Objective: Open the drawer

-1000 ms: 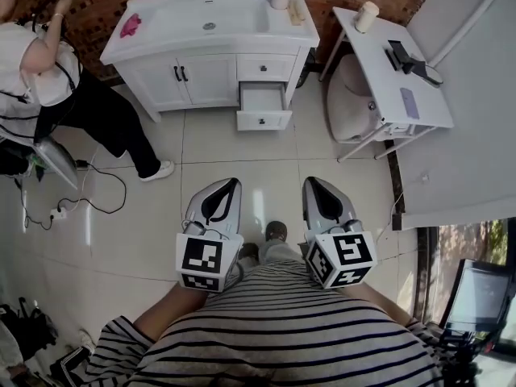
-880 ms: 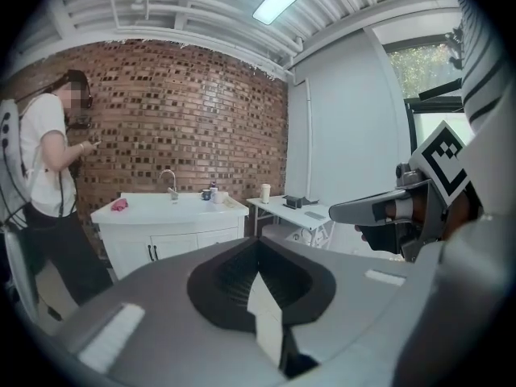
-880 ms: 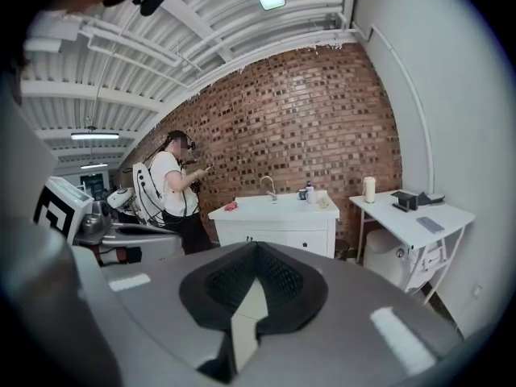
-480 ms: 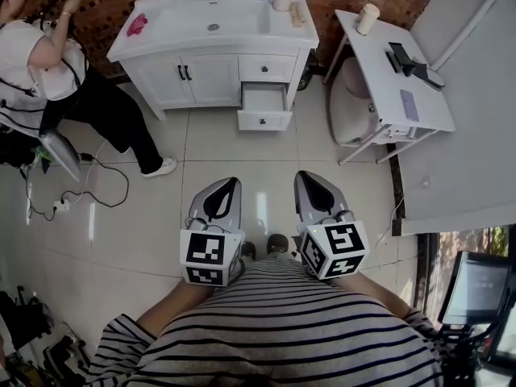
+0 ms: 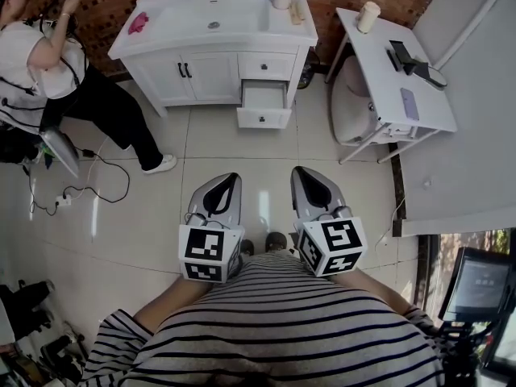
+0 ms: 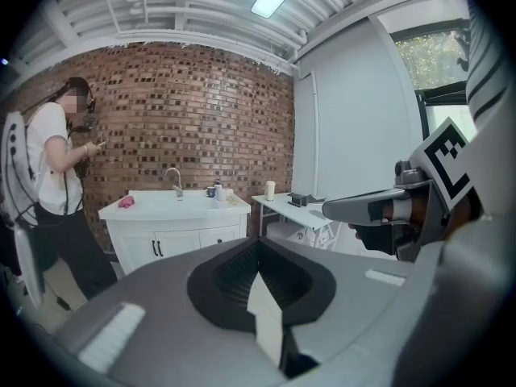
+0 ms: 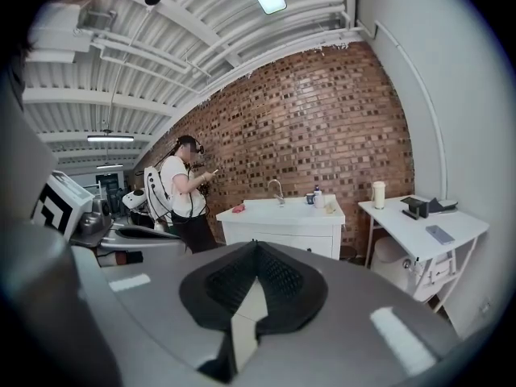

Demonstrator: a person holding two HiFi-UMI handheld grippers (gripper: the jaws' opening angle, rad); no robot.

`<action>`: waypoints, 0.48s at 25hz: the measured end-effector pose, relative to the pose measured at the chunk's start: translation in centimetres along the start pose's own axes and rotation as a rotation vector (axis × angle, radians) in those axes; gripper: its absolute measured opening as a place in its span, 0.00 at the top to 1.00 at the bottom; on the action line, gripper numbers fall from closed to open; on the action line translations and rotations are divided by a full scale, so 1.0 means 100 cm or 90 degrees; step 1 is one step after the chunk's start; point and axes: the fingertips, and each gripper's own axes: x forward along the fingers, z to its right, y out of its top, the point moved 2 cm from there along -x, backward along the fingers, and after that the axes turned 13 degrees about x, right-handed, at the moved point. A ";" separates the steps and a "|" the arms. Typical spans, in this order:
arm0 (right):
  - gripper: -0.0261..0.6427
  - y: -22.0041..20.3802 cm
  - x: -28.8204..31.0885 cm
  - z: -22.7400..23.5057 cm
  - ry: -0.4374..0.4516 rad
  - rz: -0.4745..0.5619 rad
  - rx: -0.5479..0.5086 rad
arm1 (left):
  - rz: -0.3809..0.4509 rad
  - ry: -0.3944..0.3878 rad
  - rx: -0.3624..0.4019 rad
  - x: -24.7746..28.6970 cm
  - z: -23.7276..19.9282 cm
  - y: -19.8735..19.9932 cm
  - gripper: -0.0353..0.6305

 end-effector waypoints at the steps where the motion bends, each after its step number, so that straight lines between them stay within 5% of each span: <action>1: 0.96 -0.001 0.000 0.000 0.001 -0.001 0.000 | 0.000 0.000 0.000 0.000 0.001 0.000 0.92; 12: 0.96 0.002 0.006 0.008 0.003 -0.009 -0.002 | 0.000 0.002 -0.004 0.010 0.001 0.005 0.92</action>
